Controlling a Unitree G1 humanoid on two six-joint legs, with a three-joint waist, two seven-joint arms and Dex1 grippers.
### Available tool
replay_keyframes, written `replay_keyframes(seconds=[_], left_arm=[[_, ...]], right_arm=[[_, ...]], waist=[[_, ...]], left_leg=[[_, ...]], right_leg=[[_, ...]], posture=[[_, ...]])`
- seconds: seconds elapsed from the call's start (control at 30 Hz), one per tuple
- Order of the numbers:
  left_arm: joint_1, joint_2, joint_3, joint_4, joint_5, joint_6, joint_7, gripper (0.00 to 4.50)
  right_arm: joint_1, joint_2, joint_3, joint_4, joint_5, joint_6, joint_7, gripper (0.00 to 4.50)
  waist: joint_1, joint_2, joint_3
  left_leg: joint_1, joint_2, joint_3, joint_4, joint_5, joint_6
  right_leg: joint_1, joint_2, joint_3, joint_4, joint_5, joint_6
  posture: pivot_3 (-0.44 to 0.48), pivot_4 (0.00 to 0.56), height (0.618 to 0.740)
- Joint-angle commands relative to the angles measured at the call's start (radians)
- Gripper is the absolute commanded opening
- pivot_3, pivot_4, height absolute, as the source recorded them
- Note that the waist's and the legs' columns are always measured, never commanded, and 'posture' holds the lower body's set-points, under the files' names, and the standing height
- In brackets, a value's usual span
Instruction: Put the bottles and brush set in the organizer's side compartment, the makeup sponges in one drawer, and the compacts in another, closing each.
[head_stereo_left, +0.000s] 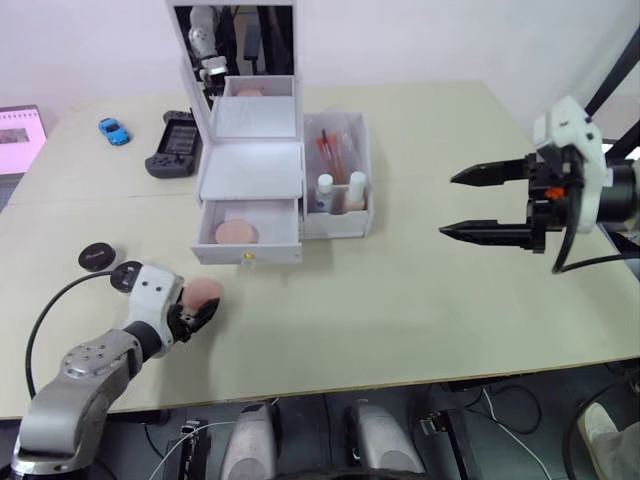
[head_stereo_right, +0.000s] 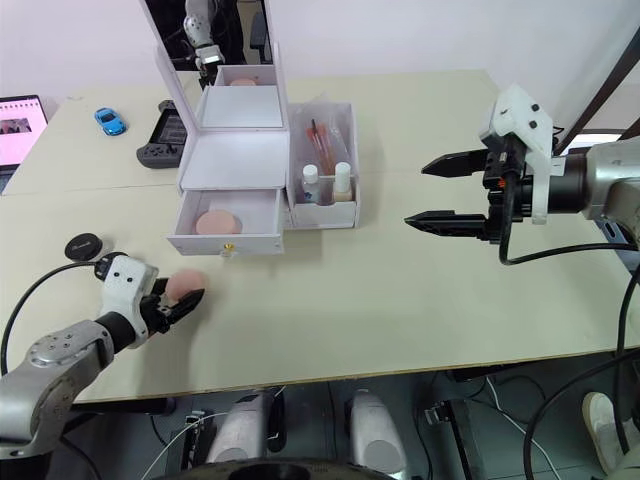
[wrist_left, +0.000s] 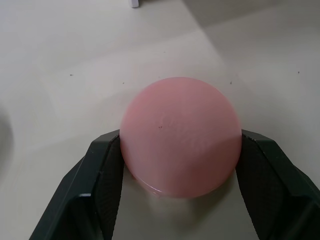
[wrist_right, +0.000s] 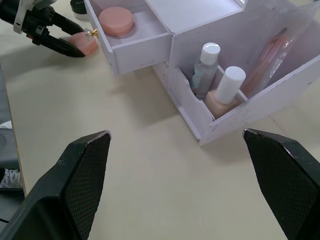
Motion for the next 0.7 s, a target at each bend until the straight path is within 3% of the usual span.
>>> replay_keyframes(seconds=[0.03,0.23,0.33,0.53,0.7], left_arm=[[-0.017,-0.005,0.110,0.006,-0.026,-0.054,-0.009,2.68],[-0.195,0.001,0.297,0.055,-0.166,-0.103,-0.036,2.68],[-0.339,0.054,0.308,0.057,-0.232,-0.071,-0.047,2.68],[-0.544,0.159,0.149,0.020,-0.357,0.025,-0.162,2.68],[-0.669,0.213,-0.030,0.066,-0.320,0.051,-0.232,2.68]], right_arm=[[-0.031,-0.004,-0.020,-0.009,0.005,-0.015,0.001,4.50],[-0.065,0.023,0.026,0.021,-0.027,-0.046,-0.002,4.50],[-0.077,0.032,0.037,0.039,-0.040,-0.066,0.004,4.50],[-0.052,0.028,0.008,0.035,-0.035,-0.078,0.011,4.50],[0.012,0.020,-0.060,-0.028,-0.008,-0.047,-0.023,4.50]], waist=[[0.000,0.000,0.000],[0.007,0.000,0.000],[0.022,-0.001,0.000],[0.026,-0.001,0.001],[0.022,-0.001,0.000]], left_leg=[[0.000,0.000,0.000,0.000,0.000,0.000],[0.000,0.000,-0.001,0.001,0.000,0.000],[0.000,0.000,0.000,0.002,0.000,0.000],[-0.001,-0.001,0.000,0.003,0.000,0.000],[0.000,-0.001,-0.002,0.003,0.000,0.000]], right_leg=[[0.000,0.000,0.000,0.000,0.000,0.000],[0.001,0.000,-0.001,0.000,0.000,0.000],[0.001,0.000,-0.001,0.000,0.000,0.000],[0.002,0.000,-0.002,0.000,0.001,0.003],[0.003,0.001,-0.003,0.000,0.002,0.004]], posture=[[0.000,0.150,0.740],[0.000,0.150,0.740],[0.000,0.150,0.740],[0.000,0.150,0.740],[0.000,0.150,0.740]])
